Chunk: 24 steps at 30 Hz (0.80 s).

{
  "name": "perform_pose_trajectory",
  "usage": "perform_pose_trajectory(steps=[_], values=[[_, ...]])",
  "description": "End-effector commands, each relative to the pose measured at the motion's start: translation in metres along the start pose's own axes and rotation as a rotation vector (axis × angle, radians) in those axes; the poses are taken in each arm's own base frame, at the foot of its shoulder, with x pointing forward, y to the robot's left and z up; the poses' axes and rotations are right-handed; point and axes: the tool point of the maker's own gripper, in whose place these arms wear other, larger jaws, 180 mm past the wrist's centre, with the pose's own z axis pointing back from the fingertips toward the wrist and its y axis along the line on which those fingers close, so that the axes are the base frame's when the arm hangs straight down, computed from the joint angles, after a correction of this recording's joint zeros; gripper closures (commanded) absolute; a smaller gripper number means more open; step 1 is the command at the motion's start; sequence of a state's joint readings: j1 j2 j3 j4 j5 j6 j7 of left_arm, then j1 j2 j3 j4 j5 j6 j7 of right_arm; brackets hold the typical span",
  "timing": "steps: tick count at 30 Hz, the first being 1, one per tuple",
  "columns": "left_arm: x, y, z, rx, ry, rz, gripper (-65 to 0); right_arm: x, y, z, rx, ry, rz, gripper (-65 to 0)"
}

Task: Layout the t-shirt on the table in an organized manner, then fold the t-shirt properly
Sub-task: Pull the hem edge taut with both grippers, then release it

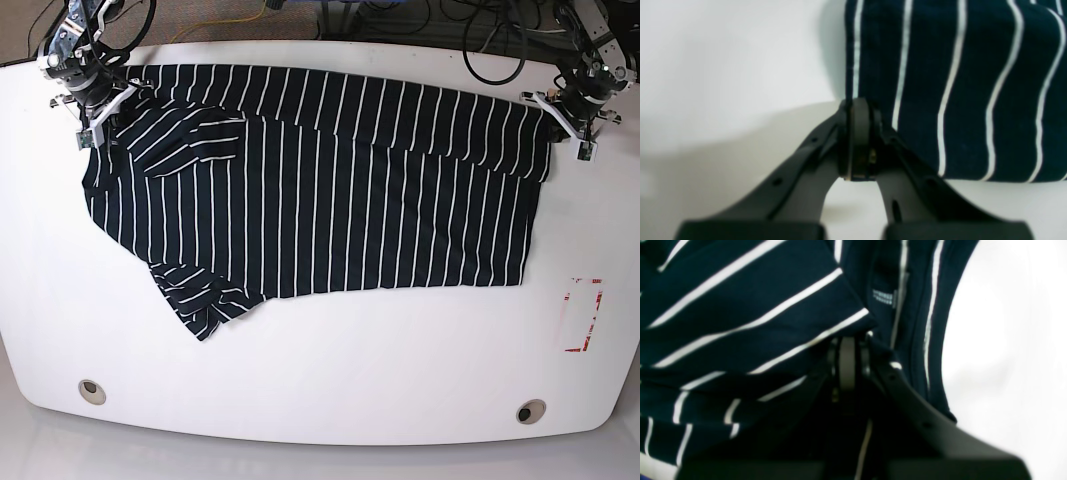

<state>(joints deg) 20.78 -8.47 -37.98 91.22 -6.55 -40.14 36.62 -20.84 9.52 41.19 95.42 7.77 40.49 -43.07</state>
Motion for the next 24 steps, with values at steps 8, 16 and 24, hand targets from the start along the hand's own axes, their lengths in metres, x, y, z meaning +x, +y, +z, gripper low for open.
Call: perform_pose_trajectory(steps=[8,16,24], values=[[-0.067,0.008,0.023,0.051,0.264,-0.067,0.0,-0.024,-0.007,0.007,-0.032,0.096,0.028,-1.4],[-0.066,0.028,0.037,0.114,0.252,-0.049,0.0,-0.013,-0.004,0.014,-0.042,0.061,0.049,-1.7],[-0.049,0.033,0.042,0.142,0.218,-0.077,0.0,0.002,0.000,0.018,-0.051,0.022,0.062,-2.1]])
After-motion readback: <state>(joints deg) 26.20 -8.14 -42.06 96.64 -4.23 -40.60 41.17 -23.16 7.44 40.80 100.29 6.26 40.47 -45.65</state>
